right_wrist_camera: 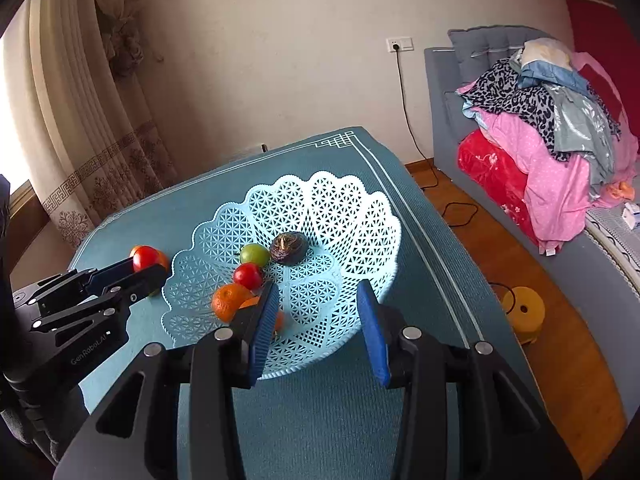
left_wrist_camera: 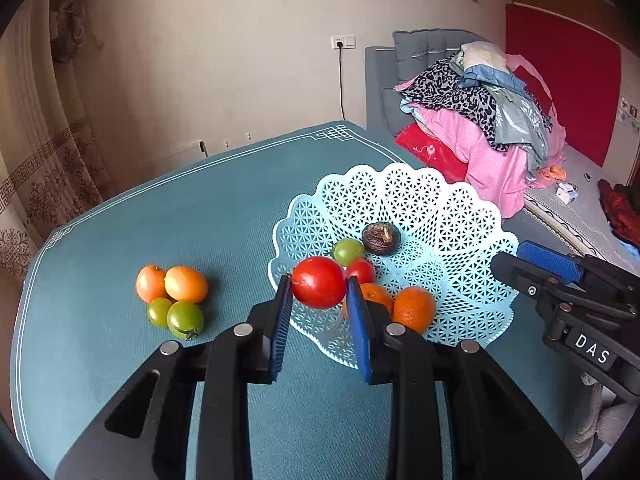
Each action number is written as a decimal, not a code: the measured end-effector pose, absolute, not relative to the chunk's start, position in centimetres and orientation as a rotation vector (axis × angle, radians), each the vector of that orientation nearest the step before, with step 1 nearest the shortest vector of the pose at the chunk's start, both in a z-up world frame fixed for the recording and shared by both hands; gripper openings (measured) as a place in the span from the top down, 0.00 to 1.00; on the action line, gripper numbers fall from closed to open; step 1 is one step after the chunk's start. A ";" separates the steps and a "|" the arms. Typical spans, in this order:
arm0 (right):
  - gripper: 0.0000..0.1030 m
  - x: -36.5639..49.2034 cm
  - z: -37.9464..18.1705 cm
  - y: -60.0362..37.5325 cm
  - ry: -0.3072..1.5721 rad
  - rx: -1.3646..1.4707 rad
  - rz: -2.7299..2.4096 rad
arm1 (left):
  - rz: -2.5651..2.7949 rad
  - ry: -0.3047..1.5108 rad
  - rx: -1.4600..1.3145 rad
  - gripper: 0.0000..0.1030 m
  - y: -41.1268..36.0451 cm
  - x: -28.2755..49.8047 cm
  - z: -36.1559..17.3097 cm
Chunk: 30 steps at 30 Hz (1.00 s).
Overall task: Organize fruits
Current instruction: 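Open right tool over basket to drop brown fruit while left tool drops red tomato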
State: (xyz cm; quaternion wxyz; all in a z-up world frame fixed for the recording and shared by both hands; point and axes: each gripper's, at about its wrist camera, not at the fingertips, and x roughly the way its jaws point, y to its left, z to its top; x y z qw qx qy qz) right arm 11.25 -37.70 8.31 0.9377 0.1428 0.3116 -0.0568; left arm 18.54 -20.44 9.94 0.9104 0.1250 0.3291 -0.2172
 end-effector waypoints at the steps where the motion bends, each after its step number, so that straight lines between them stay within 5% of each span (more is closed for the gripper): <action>1: 0.60 11.2 8.3 -37.8 0.636 0.291 -0.119 | -0.451 0.678 0.261 0.73 -20.6 18.5 9.9; 26: 0.59 11.1 8.2 -39.9 0.615 0.301 -0.171 | -0.503 0.673 0.318 0.72 -25.3 19.6 8.7; 28: 0.59 11.0 8.2 -39.9 0.615 0.303 -0.174 | -0.507 0.679 0.318 0.62 -25.4 19.7 8.7; 29: 0.59 11.0 8.2 -39.9 0.614 0.303 -0.174 | -0.503 0.679 0.317 0.46 -25.5 19.6 8.7; 30: 0.58 11.0 8.2 -39.9 0.614 0.304 -0.174 | -0.494 0.670 0.312 0.41 -25.3 19.6 8.8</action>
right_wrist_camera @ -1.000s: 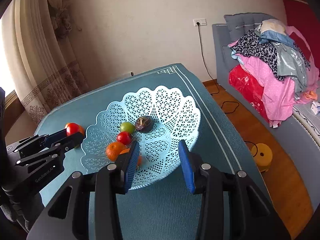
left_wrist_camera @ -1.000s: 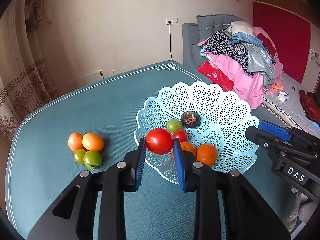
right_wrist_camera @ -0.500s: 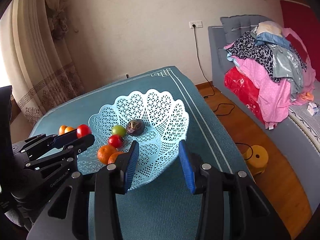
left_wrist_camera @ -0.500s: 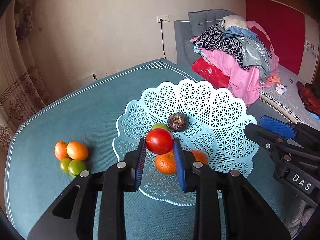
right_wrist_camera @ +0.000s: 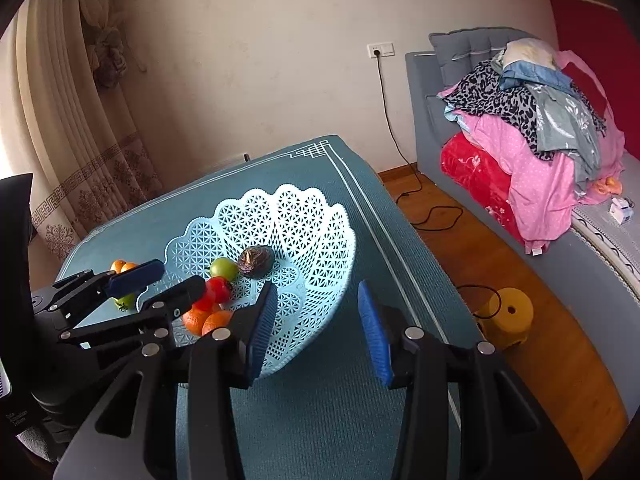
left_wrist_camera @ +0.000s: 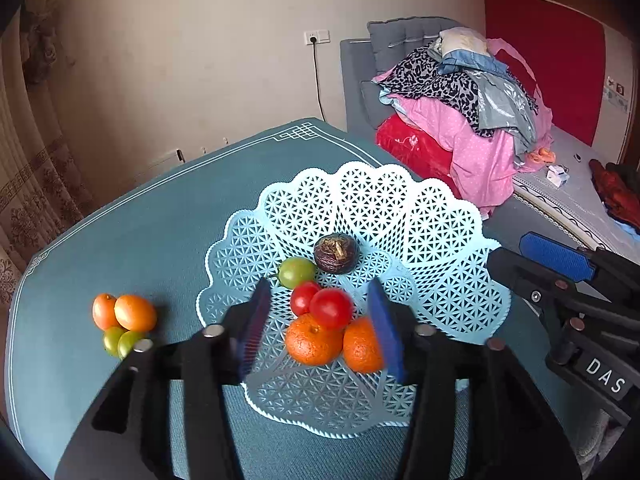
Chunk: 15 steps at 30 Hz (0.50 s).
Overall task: Organize fruits
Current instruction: 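Open right tool over basket to drop brown fruit while left tool drops red tomato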
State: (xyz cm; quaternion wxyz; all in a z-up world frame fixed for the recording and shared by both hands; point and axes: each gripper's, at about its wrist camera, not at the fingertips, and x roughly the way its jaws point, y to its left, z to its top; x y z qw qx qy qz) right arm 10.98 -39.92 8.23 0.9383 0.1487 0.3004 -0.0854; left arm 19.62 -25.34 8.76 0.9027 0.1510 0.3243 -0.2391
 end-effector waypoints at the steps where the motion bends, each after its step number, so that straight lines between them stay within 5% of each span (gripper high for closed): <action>1: 0.58 11.0 8.2 -39.9 0.613 0.304 -0.175 | -0.485 0.662 0.306 0.37 -25.1 19.7 8.9; 15: 0.52 11.0 8.5 -38.5 0.613 0.290 -0.153 | -0.382 0.697 0.220 0.22 -20.4 22.0 9.1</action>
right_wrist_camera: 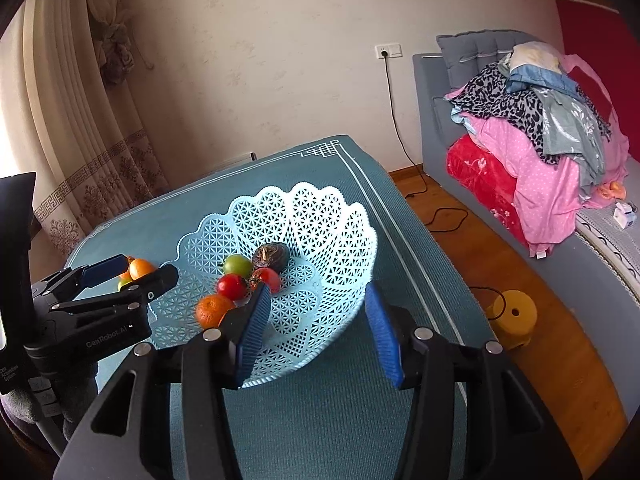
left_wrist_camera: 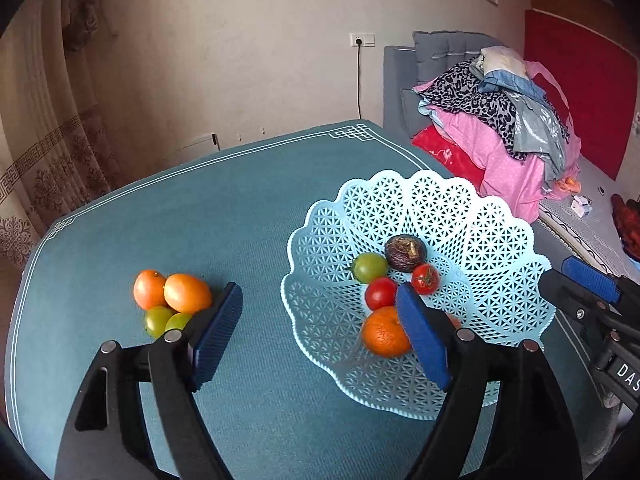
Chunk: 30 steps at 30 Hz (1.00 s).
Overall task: Organize fruits
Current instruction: 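Withdraw both tools from the basket toward the green tomatoes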
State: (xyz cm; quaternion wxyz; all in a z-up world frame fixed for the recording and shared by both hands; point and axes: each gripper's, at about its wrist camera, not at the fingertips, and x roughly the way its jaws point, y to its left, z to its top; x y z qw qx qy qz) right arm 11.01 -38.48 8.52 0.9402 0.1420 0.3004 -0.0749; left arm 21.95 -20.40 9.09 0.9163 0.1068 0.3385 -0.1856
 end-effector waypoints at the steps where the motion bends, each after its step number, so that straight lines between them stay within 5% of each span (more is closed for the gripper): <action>1: 0.52 11.1 8.6 -38.3 0.613 0.288 -0.149 | -0.375 0.698 0.215 0.22 -20.0 22.0 9.1; 30: 0.48 12.9 9.3 -27.8 0.670 0.171 0.109 | -0.123 0.749 0.074 0.16 -6.6 25.6 7.8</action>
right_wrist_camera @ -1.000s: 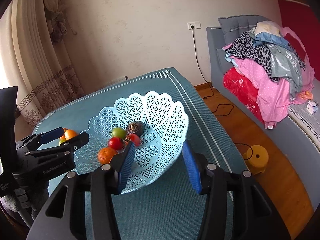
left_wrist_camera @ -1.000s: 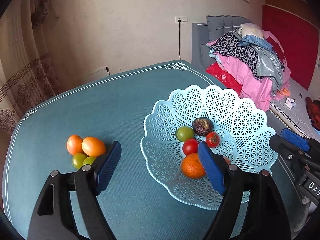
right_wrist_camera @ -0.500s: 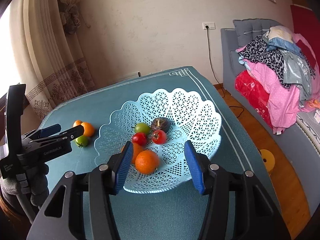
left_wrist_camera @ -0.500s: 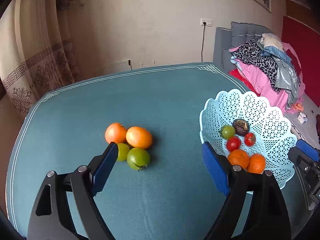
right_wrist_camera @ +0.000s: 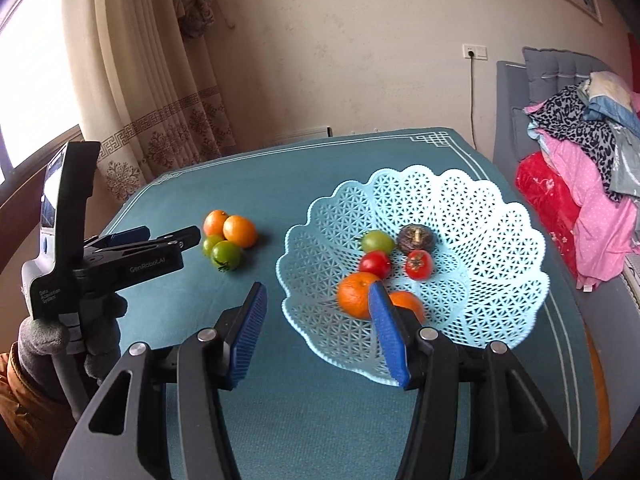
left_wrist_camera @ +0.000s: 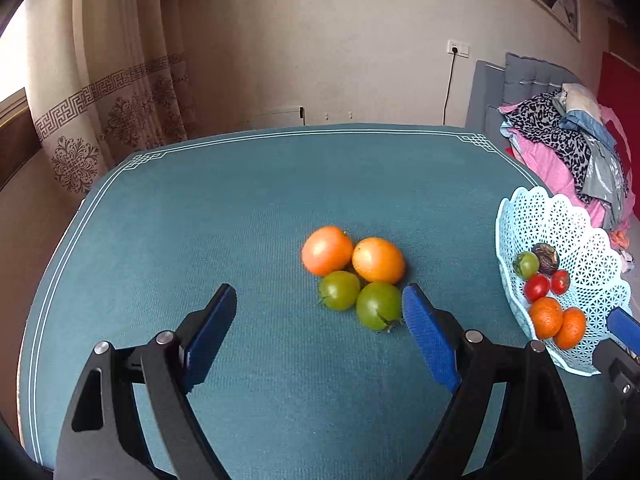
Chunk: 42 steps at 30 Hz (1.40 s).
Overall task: Organize fruits
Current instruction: 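Withdraw both tools from the basket toward the green tomatoes, then close right tool on a large green tomato while left tool grasps another green tomato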
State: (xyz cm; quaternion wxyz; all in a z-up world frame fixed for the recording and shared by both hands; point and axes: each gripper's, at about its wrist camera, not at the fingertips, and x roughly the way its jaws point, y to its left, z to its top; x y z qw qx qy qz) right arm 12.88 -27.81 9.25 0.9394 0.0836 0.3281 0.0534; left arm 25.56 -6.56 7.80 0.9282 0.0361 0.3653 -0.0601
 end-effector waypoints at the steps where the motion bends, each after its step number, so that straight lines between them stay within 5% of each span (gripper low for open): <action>1: 0.48 13.1 9.2 -27.3 0.675 0.164 0.122 | -0.116 0.752 0.067 0.16 -6.1 25.7 7.7; 31: 0.49 24.3 4.3 -14.1 0.813 -0.028 0.276 | 0.018 0.771 0.009 0.12 -0.1 27.1 5.8; 42: 0.66 25.9 3.1 -14.4 0.849 -0.010 0.278 | 0.013 0.786 0.008 0.11 0.1 27.9 5.3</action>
